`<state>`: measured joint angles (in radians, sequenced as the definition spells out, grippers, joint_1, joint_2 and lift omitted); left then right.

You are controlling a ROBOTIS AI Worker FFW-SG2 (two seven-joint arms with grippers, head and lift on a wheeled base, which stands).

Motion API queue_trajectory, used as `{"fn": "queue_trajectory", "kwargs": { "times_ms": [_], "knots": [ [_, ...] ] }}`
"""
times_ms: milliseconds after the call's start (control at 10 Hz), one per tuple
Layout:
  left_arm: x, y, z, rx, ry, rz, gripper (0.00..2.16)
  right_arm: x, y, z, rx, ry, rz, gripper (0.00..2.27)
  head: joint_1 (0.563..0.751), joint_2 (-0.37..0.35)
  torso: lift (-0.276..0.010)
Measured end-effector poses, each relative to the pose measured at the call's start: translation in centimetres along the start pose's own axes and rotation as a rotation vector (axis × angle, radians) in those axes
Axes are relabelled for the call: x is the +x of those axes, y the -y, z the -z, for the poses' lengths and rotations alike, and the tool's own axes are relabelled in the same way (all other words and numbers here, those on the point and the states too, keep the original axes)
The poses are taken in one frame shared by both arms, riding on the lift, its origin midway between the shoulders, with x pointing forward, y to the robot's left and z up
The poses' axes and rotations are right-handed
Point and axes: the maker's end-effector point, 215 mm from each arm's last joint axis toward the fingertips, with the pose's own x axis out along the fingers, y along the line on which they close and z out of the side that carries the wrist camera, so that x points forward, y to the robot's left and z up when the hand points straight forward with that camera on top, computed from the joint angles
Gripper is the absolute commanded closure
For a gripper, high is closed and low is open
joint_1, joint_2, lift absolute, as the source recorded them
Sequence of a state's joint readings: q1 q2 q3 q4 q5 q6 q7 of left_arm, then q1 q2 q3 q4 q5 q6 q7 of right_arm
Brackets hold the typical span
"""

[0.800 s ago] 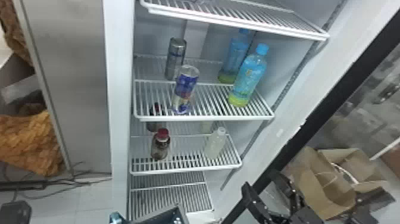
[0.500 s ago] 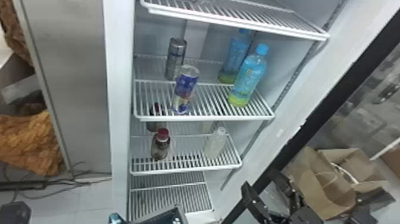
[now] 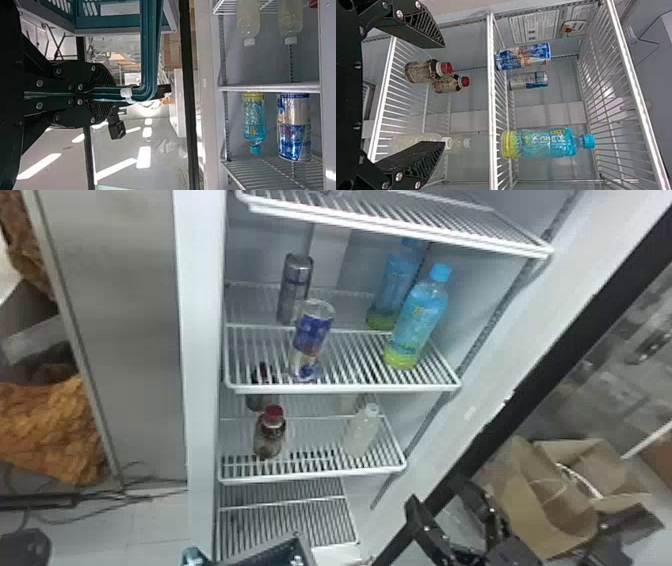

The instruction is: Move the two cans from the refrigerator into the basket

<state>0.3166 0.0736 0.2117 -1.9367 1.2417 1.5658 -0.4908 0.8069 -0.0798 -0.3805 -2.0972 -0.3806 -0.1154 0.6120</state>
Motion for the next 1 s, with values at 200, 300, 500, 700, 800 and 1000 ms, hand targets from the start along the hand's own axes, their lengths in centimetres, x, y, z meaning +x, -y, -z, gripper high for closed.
{"fn": "queue_trajectory", "kwargs": {
  "times_ms": [200,300,500,700,800,1000],
  "knots": [
    [0.0,0.0,0.0,0.000,0.002,0.000,1.20,0.8,-0.3,-0.5,-0.013,0.013,-0.013,0.17,0.695,-0.350,-0.035],
    [0.0,0.0,-0.1,0.000,0.002,0.001,1.20,1.5,-0.7,-1.0,-0.017,0.027,-0.025,0.18,0.695,-0.350,-0.035],
    [0.0,0.0,-0.1,0.000,0.002,0.001,1.20,2.8,-1.2,-1.6,-0.012,0.051,-0.041,0.18,0.695,-0.350,-0.035],
    [0.0,0.1,-0.1,0.001,0.004,0.002,1.20,4.2,-1.4,-2.2,-0.002,0.079,-0.052,0.18,0.695,-0.350,-0.035],
    [0.0,0.1,-0.1,0.001,0.004,0.002,1.20,4.9,-1.6,-2.5,0.002,0.092,-0.058,0.18,0.695,-0.350,-0.035],
    [0.0,0.1,-0.1,0.001,0.005,0.002,1.20,6.3,-2.2,-3.3,-0.009,0.110,-0.077,0.18,0.695,-0.350,-0.035]
  ]
}}
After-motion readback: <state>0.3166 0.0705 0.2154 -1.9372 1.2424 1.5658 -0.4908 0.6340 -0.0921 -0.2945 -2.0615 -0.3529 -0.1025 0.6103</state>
